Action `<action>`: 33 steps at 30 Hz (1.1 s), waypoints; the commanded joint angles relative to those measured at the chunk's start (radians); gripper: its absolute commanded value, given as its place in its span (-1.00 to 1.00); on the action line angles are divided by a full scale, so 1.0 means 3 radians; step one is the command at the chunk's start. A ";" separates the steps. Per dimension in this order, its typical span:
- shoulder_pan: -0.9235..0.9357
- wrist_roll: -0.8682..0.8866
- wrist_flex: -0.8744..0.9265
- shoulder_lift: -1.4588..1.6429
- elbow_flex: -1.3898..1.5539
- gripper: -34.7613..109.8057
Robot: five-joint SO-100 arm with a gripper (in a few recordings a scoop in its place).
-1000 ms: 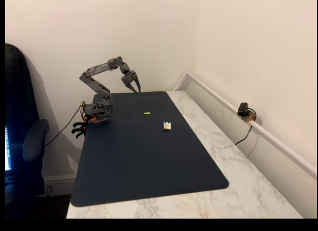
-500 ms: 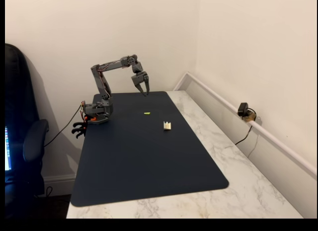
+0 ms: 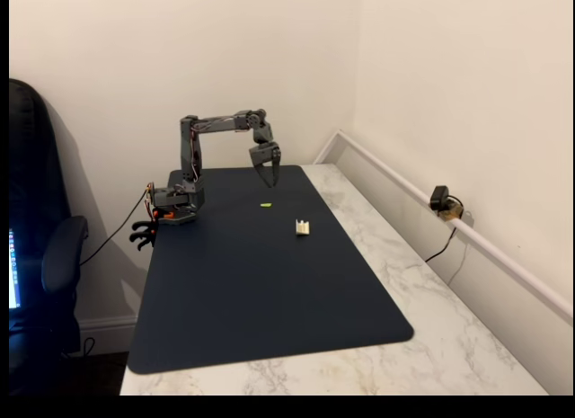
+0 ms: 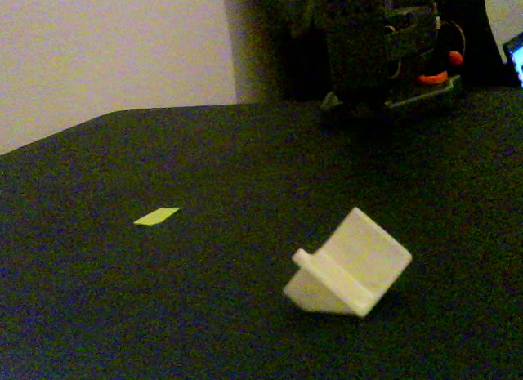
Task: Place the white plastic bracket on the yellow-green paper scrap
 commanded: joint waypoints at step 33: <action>-0.0276 0.0312 0.0772 -0.2817 -0.3891 -0.17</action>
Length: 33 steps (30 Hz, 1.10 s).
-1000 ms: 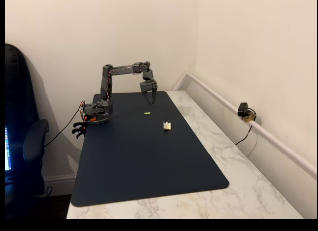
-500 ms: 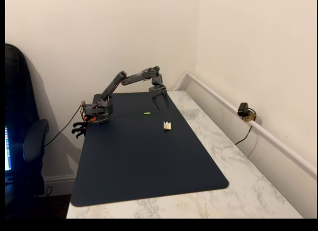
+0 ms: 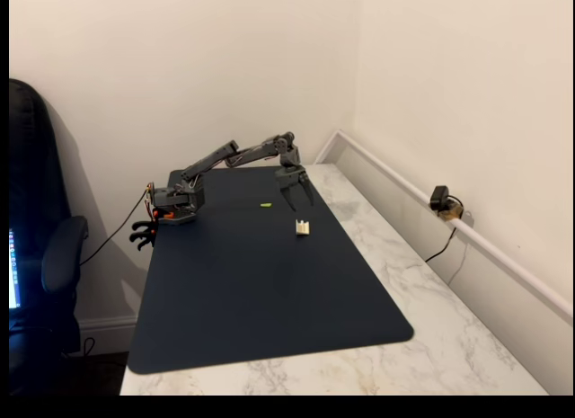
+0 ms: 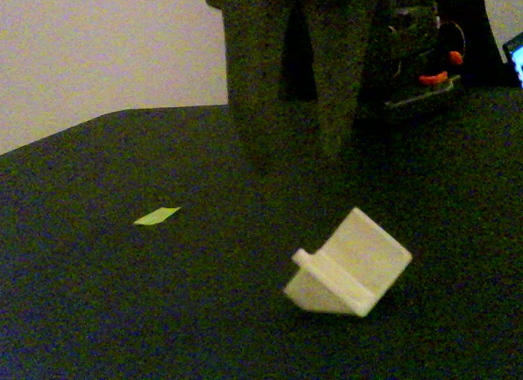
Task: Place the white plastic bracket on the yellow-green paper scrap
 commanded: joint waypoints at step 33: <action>-0.0133 0.0230 0.0153 -0.0782 -0.1058 -0.13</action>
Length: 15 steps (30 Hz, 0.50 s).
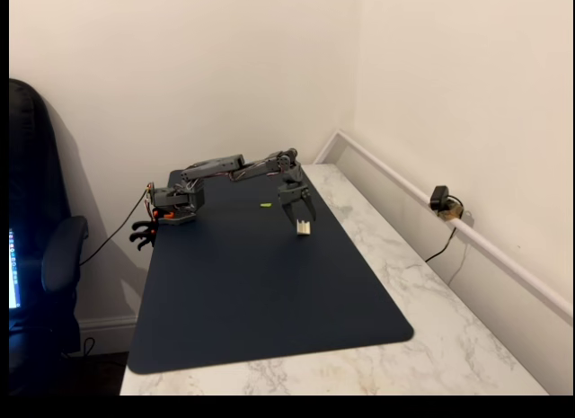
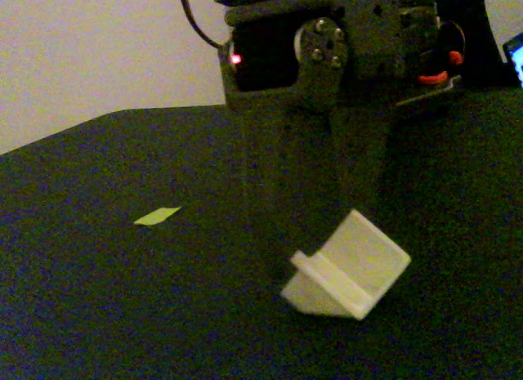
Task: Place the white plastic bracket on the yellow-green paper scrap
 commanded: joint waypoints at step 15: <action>-0.0153 0.0159 0.0159 0.0087 -0.0220 -0.16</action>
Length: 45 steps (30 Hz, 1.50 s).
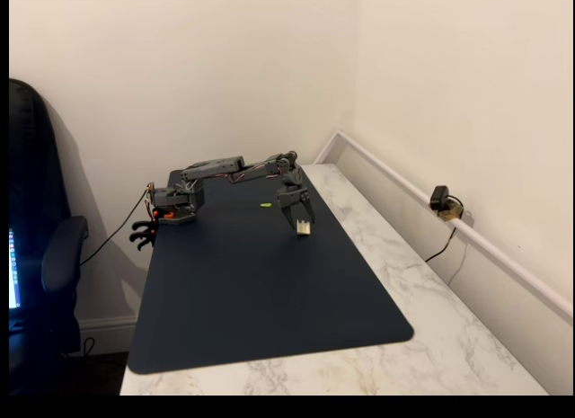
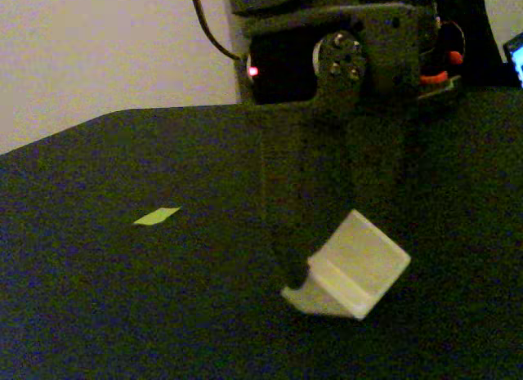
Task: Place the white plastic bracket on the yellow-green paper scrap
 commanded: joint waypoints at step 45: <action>-0.0051 0.0184 0.0169 0.0808 0.0803 -0.23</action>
